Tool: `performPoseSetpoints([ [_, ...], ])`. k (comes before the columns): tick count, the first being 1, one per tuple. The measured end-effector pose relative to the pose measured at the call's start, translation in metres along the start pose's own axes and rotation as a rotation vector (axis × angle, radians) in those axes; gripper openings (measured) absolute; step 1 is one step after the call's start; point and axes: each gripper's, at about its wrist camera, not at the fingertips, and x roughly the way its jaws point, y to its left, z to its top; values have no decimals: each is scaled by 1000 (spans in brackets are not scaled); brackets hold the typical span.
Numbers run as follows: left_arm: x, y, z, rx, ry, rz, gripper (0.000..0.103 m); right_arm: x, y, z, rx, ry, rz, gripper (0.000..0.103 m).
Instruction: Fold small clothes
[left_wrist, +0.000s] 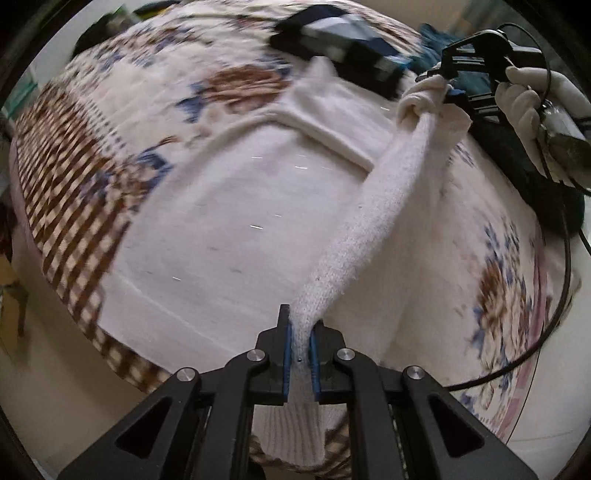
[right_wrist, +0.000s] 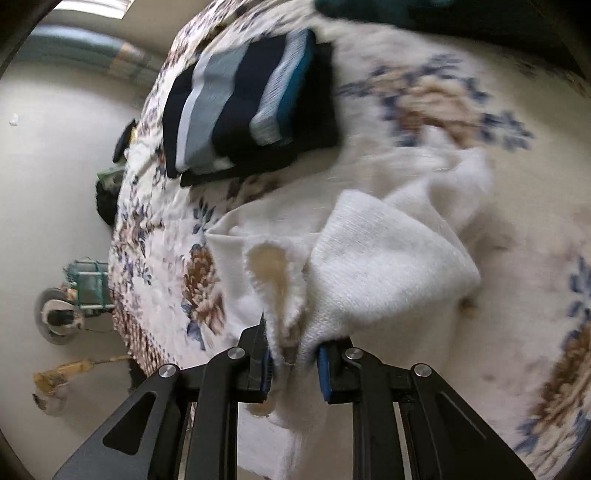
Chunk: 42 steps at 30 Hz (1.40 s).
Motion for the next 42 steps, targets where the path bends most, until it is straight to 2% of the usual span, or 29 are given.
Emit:
performPoseSetpoints([
  [3, 10, 40, 16, -47, 29, -9, 6, 51, 50, 4, -23, 25, -58, 20],
  [6, 24, 74, 29, -83, 55, -13, 6, 94, 81, 5, -33, 44, -122, 20],
  [9, 41, 107, 41, -117, 86, -22, 6, 135, 101, 5, -29, 54, -196, 20],
  [12, 53, 134, 46, -159, 113, -35, 7, 155, 109, 3, -5, 66, -231, 22],
  [15, 62, 152, 47, -177, 143, -54, 7, 163, 118, 0, 0, 76, -225, 30],
  [16, 63, 154, 46, -181, 154, -69, 8, 165, 121, 0, -3, 79, -220, 35],
  [19, 62, 162, 46, -194, 179, -121, 11, 165, 134, -2, -31, 110, -154, 54],
  [20, 60, 166, 46, -199, 186, -143, 15, 163, 138, -2, -42, 121, -115, 56],
  [23, 50, 187, 45, -245, 198, -159, 17, 151, 144, -8, -52, 132, -41, 56],
  [26, 34, 211, 43, -318, 176, -188, 24, 135, 141, -20, -67, 121, -64, 56],
  [29, 24, 222, 41, -316, 166, -206, 26, 120, 132, -46, -93, 124, -91, 56],
  [34, 25, 193, 39, -185, 192, -226, 26, 118, 107, -95, -54, 190, -83, 56],
  [37, 32, 173, 29, -108, 211, -199, 26, 134, 109, -118, -53, 221, -87, 56],
  [39, 42, 162, 19, -58, 215, -142, 23, 149, 115, -128, -76, 246, -97, 55],
  [40, 45, 159, 17, -51, 205, -118, 5, 158, 121, -132, -88, 253, -103, 52],
  [42, 45, 161, 14, -65, 180, -98, 5, 172, 131, -137, -124, 256, -134, 29],
])
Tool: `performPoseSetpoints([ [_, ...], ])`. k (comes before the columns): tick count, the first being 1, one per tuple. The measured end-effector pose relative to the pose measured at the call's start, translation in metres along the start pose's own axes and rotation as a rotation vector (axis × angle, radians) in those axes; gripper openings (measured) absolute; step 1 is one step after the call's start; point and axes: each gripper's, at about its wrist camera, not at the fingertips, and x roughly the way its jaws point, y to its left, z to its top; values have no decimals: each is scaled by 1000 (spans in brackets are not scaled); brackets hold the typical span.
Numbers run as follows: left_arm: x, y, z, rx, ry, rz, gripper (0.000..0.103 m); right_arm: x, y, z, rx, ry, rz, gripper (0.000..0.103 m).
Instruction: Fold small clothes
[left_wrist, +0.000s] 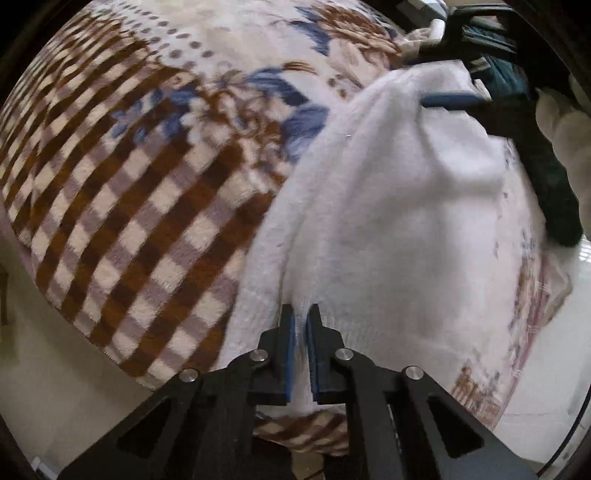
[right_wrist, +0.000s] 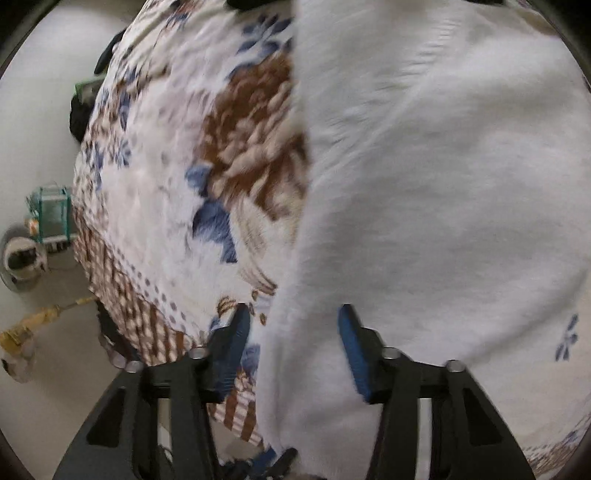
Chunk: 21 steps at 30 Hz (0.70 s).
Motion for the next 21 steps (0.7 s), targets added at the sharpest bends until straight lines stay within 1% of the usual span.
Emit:
performPoseSetpoints([
  [1, -2, 1, -1, -6, -11, 1, 4, 7, 6, 0, -19, 2, -36, 7],
  [2, -7, 3, -1, -10, -24, 12, 4, 12, 11, 0, -35, -5, -74, 1],
  [5, -27, 16, 0, -23, -61, 26, 4, 11, 21, -1, -34, -62, -99, 0],
  [8, -28, 33, 3, -38, -45, 38, 4, 3, 35, -3, -57, -93, -65, 0],
  [9, -23, 39, 5, -52, -30, 42, 4, 6, 42, -4, -86, -83, -58, 0],
  [10, -19, 42, 7, -58, -6, 21, 5, 10, 46, -1, -95, -59, -53, 0],
  [11, -17, 45, 11, -64, 10, 14, 9, 16, 45, 1, -91, -19, -45, 0],
  [12, -22, 48, 15, -85, 14, 0, 9, 18, 43, 4, -80, 2, -34, 0],
  [13, -28, 50, 17, -99, 17, -23, 10, 14, 40, 7, -73, 6, -24, 2],
  [14, -36, 51, 22, -112, 24, -35, 12, 8, 37, 10, -68, 4, -14, 10],
  [15, -46, 51, 28, -120, 25, -21, 16, -2, 29, 13, -64, -4, 5, 18],
  [16, -53, 50, 33, -124, 21, -27, 26, -16, 18, 15, -52, -22, 16, 39],
  [17, -63, 48, 41, -125, 7, -53, 26, -31, 5, 17, -33, -51, 14, 54],
  [18, -71, 46, 50, -124, -10, -65, 27, -46, -7, 19, -14, -80, 15, 56],
  [21, -92, 23, 94, -85, -79, -97, 31, -92, -57, 31, 63, -166, -2, 56],
])
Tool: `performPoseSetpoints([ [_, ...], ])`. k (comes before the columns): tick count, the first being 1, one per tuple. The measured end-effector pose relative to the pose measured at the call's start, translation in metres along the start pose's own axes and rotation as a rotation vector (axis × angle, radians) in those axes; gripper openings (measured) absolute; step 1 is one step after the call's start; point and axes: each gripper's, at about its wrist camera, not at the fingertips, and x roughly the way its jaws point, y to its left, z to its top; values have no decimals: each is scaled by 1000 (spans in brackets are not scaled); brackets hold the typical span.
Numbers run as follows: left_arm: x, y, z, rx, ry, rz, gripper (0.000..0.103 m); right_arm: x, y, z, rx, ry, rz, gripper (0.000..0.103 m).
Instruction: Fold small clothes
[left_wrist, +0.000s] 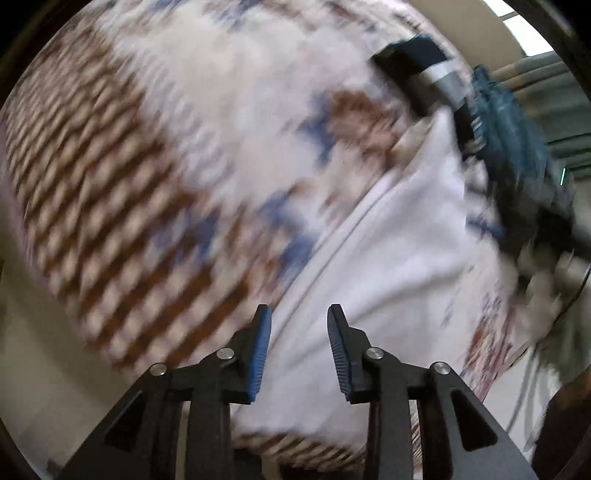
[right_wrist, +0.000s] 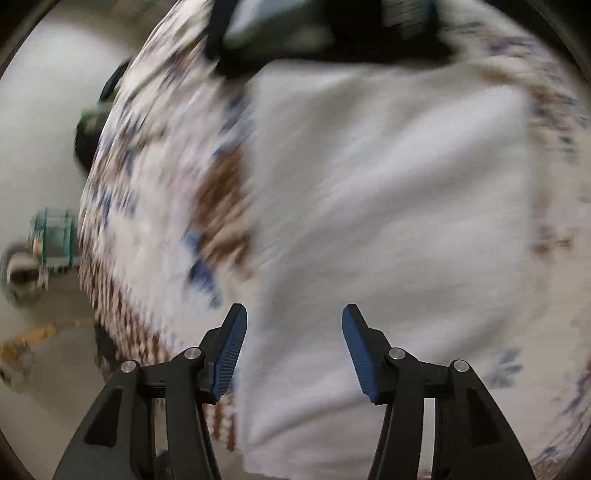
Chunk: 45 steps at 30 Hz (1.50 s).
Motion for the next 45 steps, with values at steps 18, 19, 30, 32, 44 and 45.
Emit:
performPoseSetpoints([
  [18, 201, -204, 199, 295, 12, 74, 37, -41, -230, 168, 426, -243, 149, 56],
  [19, 201, -201, 198, 291, 11, 69, 37, -31, -231, 177, 425, -224, 155, 46],
  [30, 204, -186, 206, 287, 26, 68, 42, -29, -233, 238, 393, -341, 129, 5],
  [32, 203, -184, 207, 279, 26, 65, 44, -21, -232, 249, 358, -285, 164, 8],
  [44, 189, -155, 209, 224, -53, 2, 15, 0, -248, 213, 355, -196, 355, 56],
  [45, 187, -151, 209, 224, -60, 5, 13, 5, -242, 218, 338, -184, 344, 56],
])
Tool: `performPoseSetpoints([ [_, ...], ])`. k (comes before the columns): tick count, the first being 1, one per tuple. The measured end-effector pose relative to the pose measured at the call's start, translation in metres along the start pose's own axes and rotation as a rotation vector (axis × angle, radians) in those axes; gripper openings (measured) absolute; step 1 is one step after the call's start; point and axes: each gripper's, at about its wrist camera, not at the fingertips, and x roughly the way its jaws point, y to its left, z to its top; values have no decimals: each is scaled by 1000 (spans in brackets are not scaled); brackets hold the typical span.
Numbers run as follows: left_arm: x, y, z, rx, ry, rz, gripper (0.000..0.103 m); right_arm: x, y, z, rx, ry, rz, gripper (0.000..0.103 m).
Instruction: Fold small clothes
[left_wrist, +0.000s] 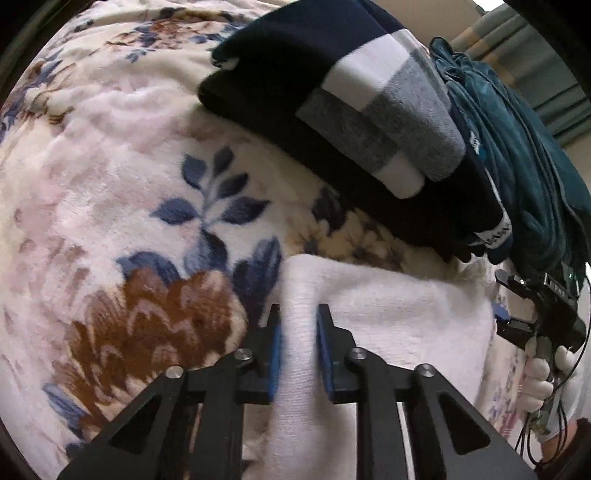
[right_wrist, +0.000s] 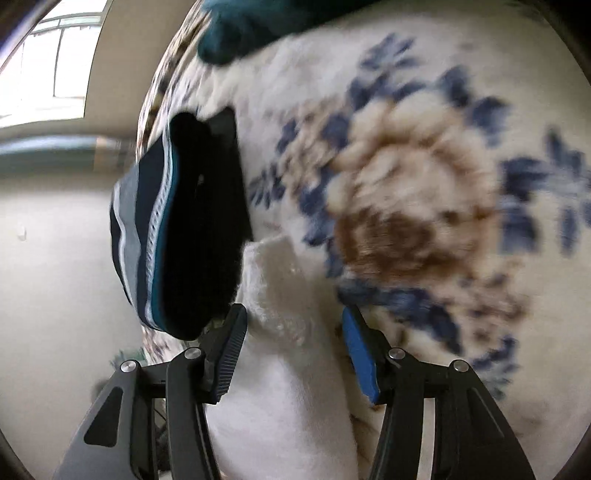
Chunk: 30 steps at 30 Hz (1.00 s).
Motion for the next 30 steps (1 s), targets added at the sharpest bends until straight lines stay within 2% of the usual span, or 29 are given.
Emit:
performPoseSetpoints([
  [2, -3, 5, 0, -18, -13, 0, 9, 14, 10, 3, -29, 6, -10, 53],
  [3, -5, 7, -1, -28, -14, -9, 9, 16, 14, 4, -41, 1, -26, 44],
  [4, -5, 9, -1, -40, -7, -24, 11, 18, 19, 3, -61, -13, -44, 20],
  [5, -6, 10, -2, -53, 6, -34, 15, 19, 26, 2, -84, -21, -60, 10],
  [7, -9, 10, -3, -57, 16, -27, 21, 12, 41, -8, -144, -71, -90, 9],
  [8, -13, 10, -5, -56, 16, -22, 28, 5, 51, -17, -188, -100, -101, 9],
  [10, -20, 11, -8, -64, 7, -23, 29, -8, 72, -35, -269, -140, -107, 9],
  [13, -34, 16, -16, -81, -4, -19, 37, -23, 102, -80, -418, -179, -98, 9],
  [15, -46, 19, -24, -90, -29, -22, 38, -22, 120, -114, -519, -171, -94, 9],
  [19, -63, 27, -40, -106, -48, -41, 38, -11, 126, -184, -680, -104, -136, 9],
  [21, -65, 33, -48, -109, -37, -36, 38, 6, 117, -206, -710, -54, -181, 9],
  [24, -56, 29, -46, -111, -17, -27, 38, 28, 101, -224, -743, 18, -269, 17],
  [25, -56, 29, -49, -102, -12, -26, 38, 30, 97, -223, -738, 30, -271, 21],
  [28, -56, 19, -49, -80, -16, -17, 38, 17, 92, -216, -703, 53, -226, 47],
  [29, -57, 18, -50, -80, -18, -17, 38, 9, 93, -214, -696, 64, -194, 53],
  [30, -58, 18, -51, -85, -19, -20, 38, 3, 93, -212, -695, 70, -176, 53],
])
